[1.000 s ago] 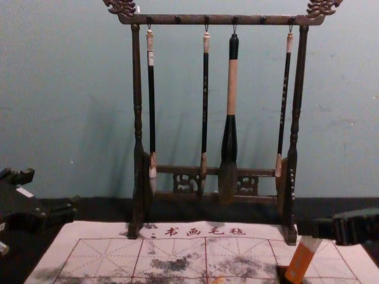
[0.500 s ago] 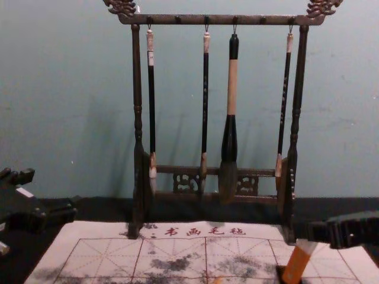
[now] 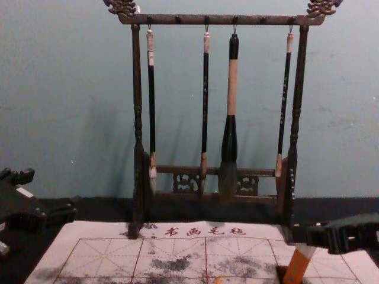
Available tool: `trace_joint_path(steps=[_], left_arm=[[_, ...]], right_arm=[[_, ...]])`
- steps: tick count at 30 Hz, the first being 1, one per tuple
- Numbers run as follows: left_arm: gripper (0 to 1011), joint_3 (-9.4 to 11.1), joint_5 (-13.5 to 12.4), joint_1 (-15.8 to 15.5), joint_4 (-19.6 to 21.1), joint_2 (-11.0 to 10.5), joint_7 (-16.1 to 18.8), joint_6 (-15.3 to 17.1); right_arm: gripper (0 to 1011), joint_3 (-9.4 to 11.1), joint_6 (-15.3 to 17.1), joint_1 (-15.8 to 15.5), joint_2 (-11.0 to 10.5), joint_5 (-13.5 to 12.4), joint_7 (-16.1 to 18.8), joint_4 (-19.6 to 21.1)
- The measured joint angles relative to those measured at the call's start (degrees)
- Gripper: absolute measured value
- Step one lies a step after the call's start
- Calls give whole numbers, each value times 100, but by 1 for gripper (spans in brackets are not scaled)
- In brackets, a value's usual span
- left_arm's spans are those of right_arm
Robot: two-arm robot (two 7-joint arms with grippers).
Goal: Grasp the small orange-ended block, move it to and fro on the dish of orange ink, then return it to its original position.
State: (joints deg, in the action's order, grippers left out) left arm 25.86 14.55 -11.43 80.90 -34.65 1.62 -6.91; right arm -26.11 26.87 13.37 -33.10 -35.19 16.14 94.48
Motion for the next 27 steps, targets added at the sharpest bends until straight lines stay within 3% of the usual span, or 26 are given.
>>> trace_joint_path(steps=[27], left_arm=[[1001,0,0,0,0,0,0,0]], right_arm=[[126,-108,35,39,334,516,-22,-312]])
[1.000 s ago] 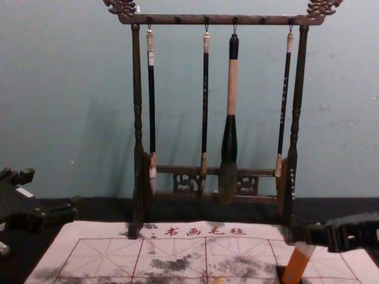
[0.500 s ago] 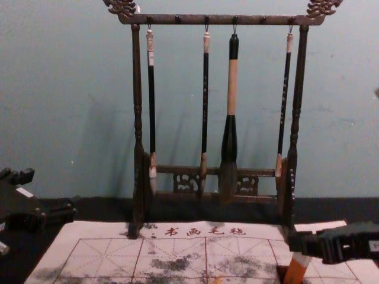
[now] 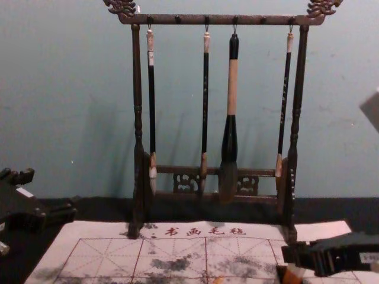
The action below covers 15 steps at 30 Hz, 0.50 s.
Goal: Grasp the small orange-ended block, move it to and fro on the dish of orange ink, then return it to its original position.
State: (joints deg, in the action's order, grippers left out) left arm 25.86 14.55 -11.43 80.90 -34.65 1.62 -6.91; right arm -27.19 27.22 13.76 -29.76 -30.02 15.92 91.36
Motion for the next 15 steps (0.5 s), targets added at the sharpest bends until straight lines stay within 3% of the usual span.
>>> trace_joint_path(steps=[13,15], left_arm=[[1001,0,0,0,0,0,0,0],[1001,0,0,0,0,0,0,0]], right_arm=[[129,5,1,-1,-9,-18,3,13],[186,6,1,-2,-11,-22,3,14]])
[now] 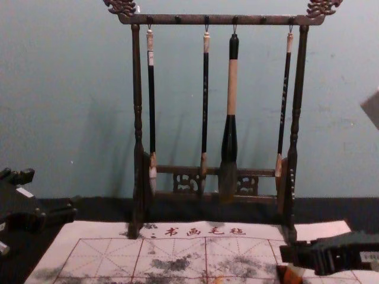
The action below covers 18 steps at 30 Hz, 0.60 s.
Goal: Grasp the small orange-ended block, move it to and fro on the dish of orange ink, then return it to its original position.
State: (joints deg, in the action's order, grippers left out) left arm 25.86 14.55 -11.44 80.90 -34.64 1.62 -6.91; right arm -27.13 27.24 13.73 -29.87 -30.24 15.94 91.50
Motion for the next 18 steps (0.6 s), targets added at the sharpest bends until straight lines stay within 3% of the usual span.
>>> trace_joint_path(steps=[15,18], left_arm=[[1001,0,0,0,0,0,0,0],[1001,0,0,0,0,0,0,0]], right_arm=[[634,6,5,-2,-7,-13,0,8],[760,5,6,-2,-7,-15,0,8]])
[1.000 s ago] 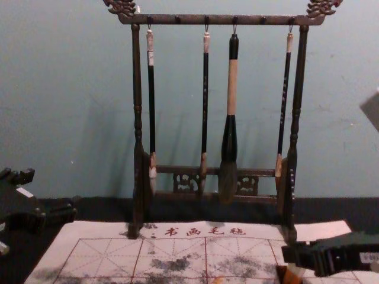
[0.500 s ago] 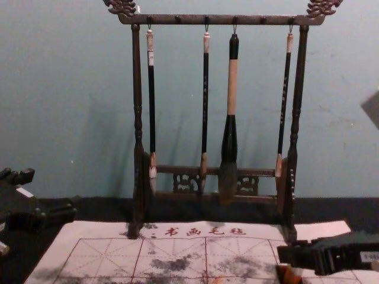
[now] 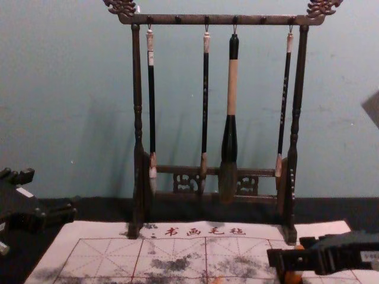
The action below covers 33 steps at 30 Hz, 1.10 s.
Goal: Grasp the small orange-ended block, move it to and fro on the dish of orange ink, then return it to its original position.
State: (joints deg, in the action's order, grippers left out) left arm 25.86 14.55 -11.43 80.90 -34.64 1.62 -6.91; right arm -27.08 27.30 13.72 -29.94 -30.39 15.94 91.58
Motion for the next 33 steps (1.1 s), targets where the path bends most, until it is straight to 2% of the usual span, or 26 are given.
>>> trace_joint_path(steps=[3,6,7,8,12,14,15,16,19,21,22,26,27,28,30,33], left_arm=[[1001,0,0,0,0,0,0,0],[1001,0,0,0,0,0,0,0],[1001,0,0,0,0,0,0,0],[1001,0,0,0,0,0,0,0],[1001,0,0,0,0,0,0,0],[1001,0,0,0,0,0,0,0],[1001,0,0,0,0,0,0,0],[1001,0,0,0,0,0,0,0],[1001,0,0,0,0,0,0,0],[1001,0,0,0,0,0,0,0],[1001,0,0,0,0,0,0,0],[1001,0,0,0,0,0,0,0],[1001,0,0,0,0,0,0,0],[1001,0,0,0,0,0,0,0],[1001,0,0,0,0,0,0,0],[1001,0,0,0,0,0,0,0]], right_arm=[[817,0,0,0,0,-1,0,0],[918,0,0,0,0,-3,0,0],[918,0,0,0,0,-3,0,0],[966,7,-13,-7,0,-1,3,5],[1003,142,-288,-120,13,11,39,119],[1003,280,-615,-244,38,47,7,215],[1002,371,-879,-330,69,86,-44,261],[1003,371,-879,-330,69,86,-44,261],[1003,603,-1704,-590,214,316,-286,278],[1003,672,-2042,-675,276,468,-425,218],[1003,721,-2309,-744,336,596,-538,144],[1003,843,-2888,-898,497,891,-828,-120],[1003,843,-2888,-898,497,891,-828,-120],[1003,884,-3078,-944,556,990,-924,-236],[1003,930,-3263,-991,619,1104,-1012,-394],[1002,954,-3392,-1009,686,1224,-1075,-583]])
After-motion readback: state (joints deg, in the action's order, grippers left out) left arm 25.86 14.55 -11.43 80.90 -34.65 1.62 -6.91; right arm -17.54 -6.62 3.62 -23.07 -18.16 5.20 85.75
